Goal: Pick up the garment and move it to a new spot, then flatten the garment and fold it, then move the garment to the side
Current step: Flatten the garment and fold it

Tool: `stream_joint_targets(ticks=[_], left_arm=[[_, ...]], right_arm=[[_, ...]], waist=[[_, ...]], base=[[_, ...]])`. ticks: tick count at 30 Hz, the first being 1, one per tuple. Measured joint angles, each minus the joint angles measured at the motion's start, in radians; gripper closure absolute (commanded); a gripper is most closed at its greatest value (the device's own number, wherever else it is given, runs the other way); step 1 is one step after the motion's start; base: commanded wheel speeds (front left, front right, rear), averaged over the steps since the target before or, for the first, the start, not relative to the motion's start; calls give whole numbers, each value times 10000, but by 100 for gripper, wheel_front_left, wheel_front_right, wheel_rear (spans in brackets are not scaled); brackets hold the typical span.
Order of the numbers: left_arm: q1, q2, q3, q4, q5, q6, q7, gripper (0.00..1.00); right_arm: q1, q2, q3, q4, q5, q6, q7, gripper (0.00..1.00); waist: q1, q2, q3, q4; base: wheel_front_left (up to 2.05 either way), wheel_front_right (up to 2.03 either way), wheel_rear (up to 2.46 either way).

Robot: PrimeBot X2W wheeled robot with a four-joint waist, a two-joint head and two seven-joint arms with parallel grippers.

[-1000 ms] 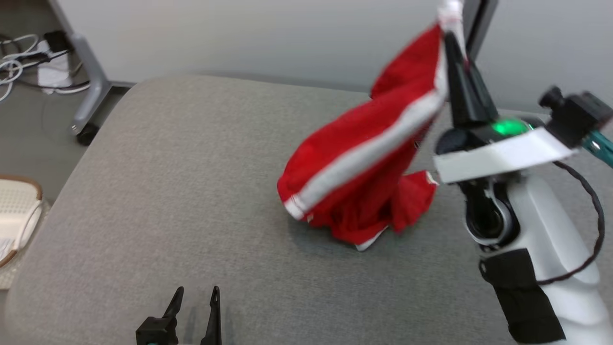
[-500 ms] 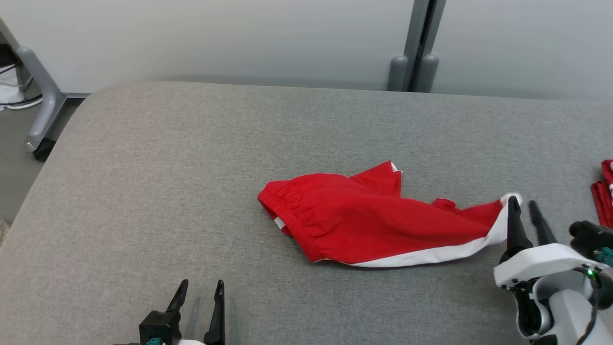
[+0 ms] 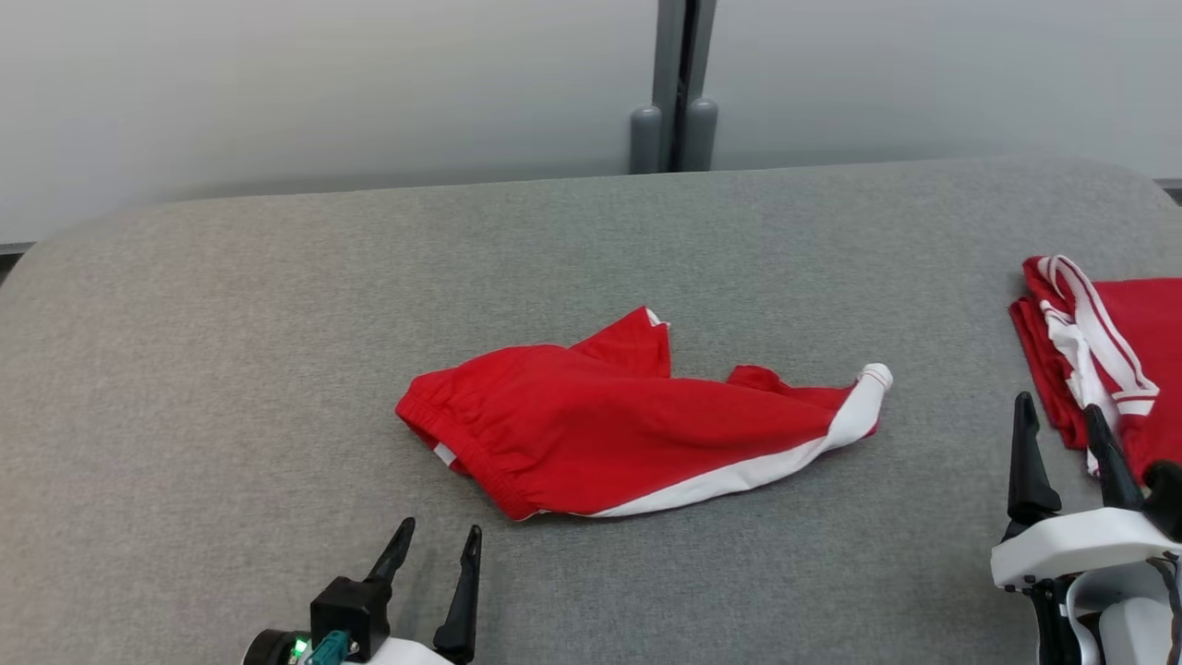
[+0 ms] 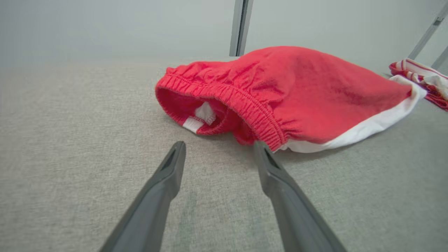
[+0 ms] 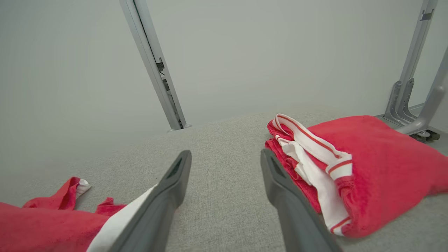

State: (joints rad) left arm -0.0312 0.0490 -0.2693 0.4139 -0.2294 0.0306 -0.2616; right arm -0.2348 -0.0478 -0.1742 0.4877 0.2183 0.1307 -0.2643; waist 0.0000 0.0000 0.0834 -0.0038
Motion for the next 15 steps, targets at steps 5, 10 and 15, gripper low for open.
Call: stream_joint_targets(ticks=[5,10,15], left_arm=[[-158,-4,-334,322,-384,-280,-2,0],[-302,-2,-533,470,-978,-675,0,0],[-361,-6,-479,470,-1269,-775,0,0]], right_arm=[[205,4,0,-153,61,0,0,0],[210,2,104,-180,119,0,0,0],[200,2,213,-174,121,0,0,0]], waist=[[0,0,112,-567],[0,0,243,-999],[0,0,311,-1248]], base=[[0,0,0],[0,0,0],[0,0,0]])
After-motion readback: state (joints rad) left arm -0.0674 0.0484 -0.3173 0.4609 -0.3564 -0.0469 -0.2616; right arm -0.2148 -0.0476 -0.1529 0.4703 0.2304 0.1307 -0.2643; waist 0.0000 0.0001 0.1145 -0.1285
